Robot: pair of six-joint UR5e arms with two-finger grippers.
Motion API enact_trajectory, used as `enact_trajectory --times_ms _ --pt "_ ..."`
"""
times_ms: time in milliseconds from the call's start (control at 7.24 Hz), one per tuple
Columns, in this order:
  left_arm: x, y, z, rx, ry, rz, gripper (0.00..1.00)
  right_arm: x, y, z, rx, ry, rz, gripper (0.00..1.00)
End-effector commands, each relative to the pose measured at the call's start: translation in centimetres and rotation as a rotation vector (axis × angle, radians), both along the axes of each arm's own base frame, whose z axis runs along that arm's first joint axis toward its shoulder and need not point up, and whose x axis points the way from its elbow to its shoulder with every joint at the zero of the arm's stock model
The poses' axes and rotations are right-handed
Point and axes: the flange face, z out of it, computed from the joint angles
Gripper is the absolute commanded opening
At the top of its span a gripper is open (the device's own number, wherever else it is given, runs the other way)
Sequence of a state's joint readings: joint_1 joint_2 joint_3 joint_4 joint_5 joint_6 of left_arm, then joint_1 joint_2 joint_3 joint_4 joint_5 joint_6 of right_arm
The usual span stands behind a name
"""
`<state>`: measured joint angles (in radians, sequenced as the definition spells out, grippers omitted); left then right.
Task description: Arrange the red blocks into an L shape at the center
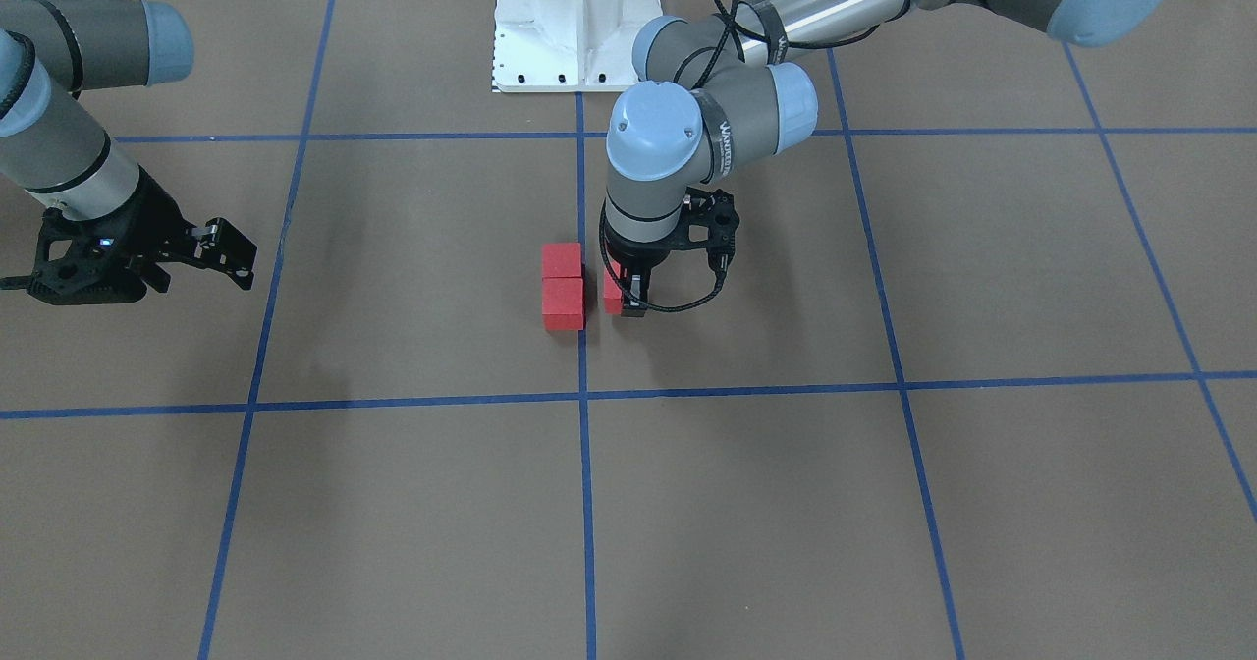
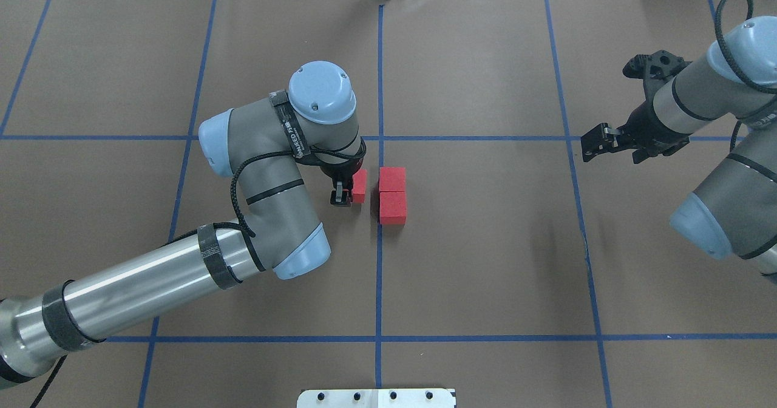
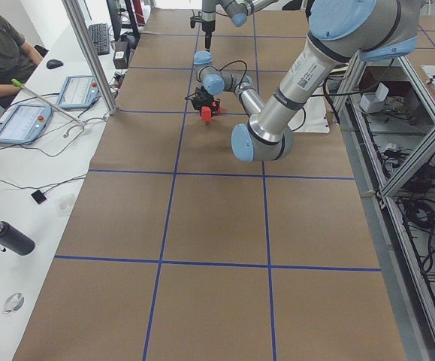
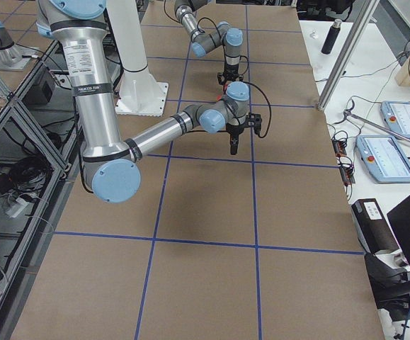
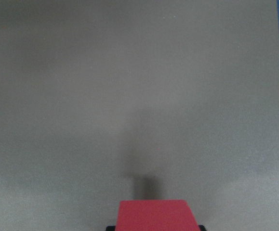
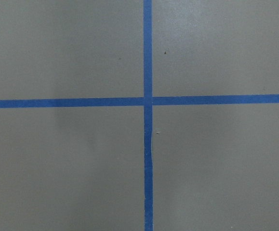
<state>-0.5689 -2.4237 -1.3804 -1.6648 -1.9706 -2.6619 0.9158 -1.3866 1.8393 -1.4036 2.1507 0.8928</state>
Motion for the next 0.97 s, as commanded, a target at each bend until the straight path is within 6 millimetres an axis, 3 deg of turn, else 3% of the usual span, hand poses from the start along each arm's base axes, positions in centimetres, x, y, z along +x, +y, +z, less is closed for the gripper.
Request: enact_trajectory --times_ms 0,828 --pt "0.24 -0.04 -0.23 0.007 0.025 -0.008 0.00 -0.02 -0.02 0.08 0.000 0.001 -0.001 1.00" --pt "0.46 -0.18 -0.14 -0.005 0.051 -0.032 0.00 0.01 0.01 0.17 -0.001 0.002 -0.001 1.00"
